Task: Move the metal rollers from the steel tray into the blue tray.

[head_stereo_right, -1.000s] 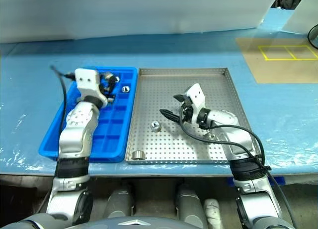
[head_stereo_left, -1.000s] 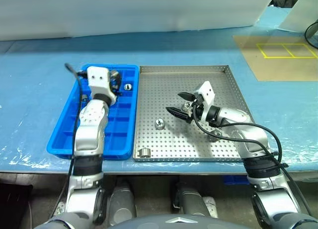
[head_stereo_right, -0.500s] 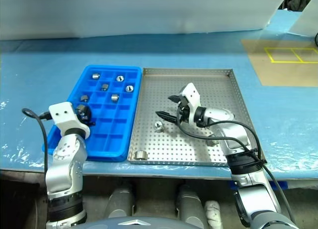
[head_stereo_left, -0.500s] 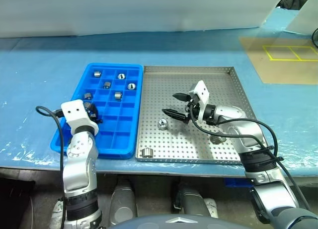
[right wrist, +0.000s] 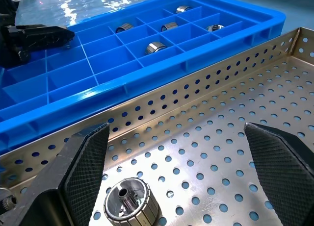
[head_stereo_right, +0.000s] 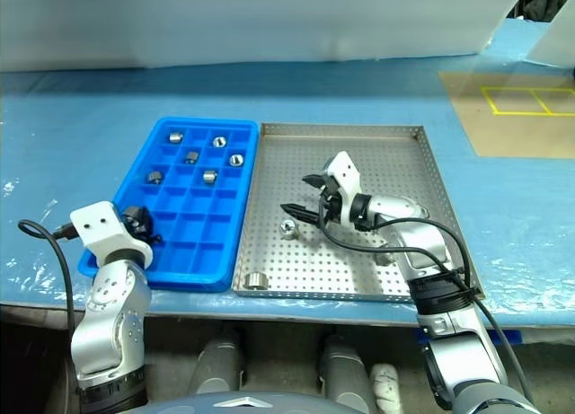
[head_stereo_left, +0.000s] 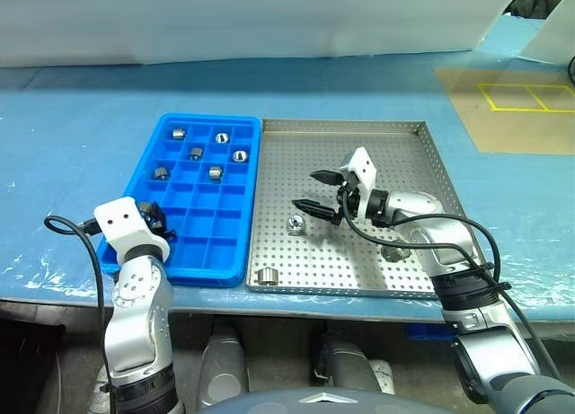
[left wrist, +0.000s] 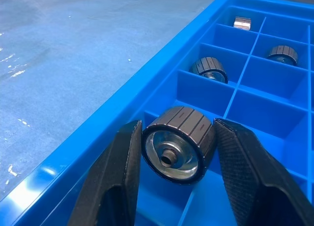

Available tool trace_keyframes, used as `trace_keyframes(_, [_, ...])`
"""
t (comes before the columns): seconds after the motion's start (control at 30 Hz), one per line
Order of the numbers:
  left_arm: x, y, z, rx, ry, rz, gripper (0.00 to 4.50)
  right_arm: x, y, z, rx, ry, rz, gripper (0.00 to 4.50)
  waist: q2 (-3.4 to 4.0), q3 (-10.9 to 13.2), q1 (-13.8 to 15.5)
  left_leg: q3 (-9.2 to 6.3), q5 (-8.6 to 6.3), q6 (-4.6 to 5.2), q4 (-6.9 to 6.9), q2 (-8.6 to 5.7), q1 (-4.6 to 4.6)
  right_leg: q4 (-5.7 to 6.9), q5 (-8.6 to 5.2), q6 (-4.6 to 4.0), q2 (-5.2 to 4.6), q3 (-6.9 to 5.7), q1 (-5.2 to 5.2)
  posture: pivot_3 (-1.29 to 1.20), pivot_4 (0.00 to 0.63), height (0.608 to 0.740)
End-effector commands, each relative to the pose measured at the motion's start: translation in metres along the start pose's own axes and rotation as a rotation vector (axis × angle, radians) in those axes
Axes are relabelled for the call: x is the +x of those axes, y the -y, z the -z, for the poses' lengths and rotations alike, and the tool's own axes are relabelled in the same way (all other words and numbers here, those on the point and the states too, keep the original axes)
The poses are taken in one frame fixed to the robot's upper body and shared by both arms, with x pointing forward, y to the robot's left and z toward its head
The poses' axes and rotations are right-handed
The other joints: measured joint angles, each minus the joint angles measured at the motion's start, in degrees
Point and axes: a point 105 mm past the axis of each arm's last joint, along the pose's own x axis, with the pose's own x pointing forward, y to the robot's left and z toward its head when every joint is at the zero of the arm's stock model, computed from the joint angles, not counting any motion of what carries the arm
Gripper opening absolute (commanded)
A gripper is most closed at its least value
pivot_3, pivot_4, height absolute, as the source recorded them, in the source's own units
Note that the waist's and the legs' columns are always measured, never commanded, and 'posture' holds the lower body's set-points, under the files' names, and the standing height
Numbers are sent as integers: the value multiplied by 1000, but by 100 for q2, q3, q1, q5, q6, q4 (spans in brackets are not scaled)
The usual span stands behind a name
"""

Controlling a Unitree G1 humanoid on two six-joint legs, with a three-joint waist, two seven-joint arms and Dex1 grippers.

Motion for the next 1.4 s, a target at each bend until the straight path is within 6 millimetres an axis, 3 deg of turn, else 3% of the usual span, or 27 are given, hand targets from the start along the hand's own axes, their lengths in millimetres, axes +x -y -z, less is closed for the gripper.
trace_keyframes(0.03, [-2,-6,6,-15,-28,-24,2253,1,0,-11,-36,30,-9,4500,1,0,1,0,0,0,0,0,0,0,0,0,0,0,0,96,150,740])
trace_keyframes(0.23, [3,-14,4,-85,-55,-93,4409,0,1,-11,-39,32,-4,4500,3,-2,-6,0,0,-1,0,1,6,2,0,0,1,1,3,96,150,740])
trace_keyframes(0.27, [4,-12,3,-92,-56,-90,4487,0,1,-11,-39,32,-4,4500,3,-2,-16,0,1,-1,0,1,7,5,1,0,2,1,2,96,150,740])
trace_keyframes(0.37, [6,6,-2,-119,-58,-3,4487,1,1,-12,-41,34,-2,4500,3,-2,-34,0,2,-2,1,2,9,10,1,0,3,1,2,89,150,740])
trace_keyframes(0.5, [-1,74,-22,-90,1,354,4487,-1,4,-14,-50,38,14,4500,2,-1,59,0,2,-2,6,-1,4,11,1,0,0,1,2,65,150,740])
trace_keyframes(0.7, [-12,119,-53,-64,111,652,4487,-10,5,-18,-30,62,39,4500,2,-1,53,0,1,-1,22,0,2,22,1,1,0,4,2,12,150,740])
trace_keyframes(0.83, [-29,152,-59,36,106,955,4487,-22,-1,-17,0,43,15,4500,2,-1,42,1,2,-3,20,1,9,32,1,0,2,6,0,-20,150,740])
trace_keyframes(1.07, [-36,166,-30,382,-80,1287,4487,-47,-6,-9,22,-37,11,4500,6,-3,3,10,10,-16,26,-2,25,51,1,1,1,20,1,-96,150,740])
trace_keyframes(1.27, [-38,182,-29,511,-187,1457,4487,-62,-11,-2,44,-80,32,4500,9,-4,-90,10,20,-32,28,-5,27,54,2,0,0,23,6,-164,150,740])
trace_keyframes(1.4, [-53,187,-30,549,-249,1605,4487,-66,-14,2,54,-88,50,4500,12,-6,-191,11,21,-33,25,-3,30,54,1,-2,4,25,6,-191,150,740])
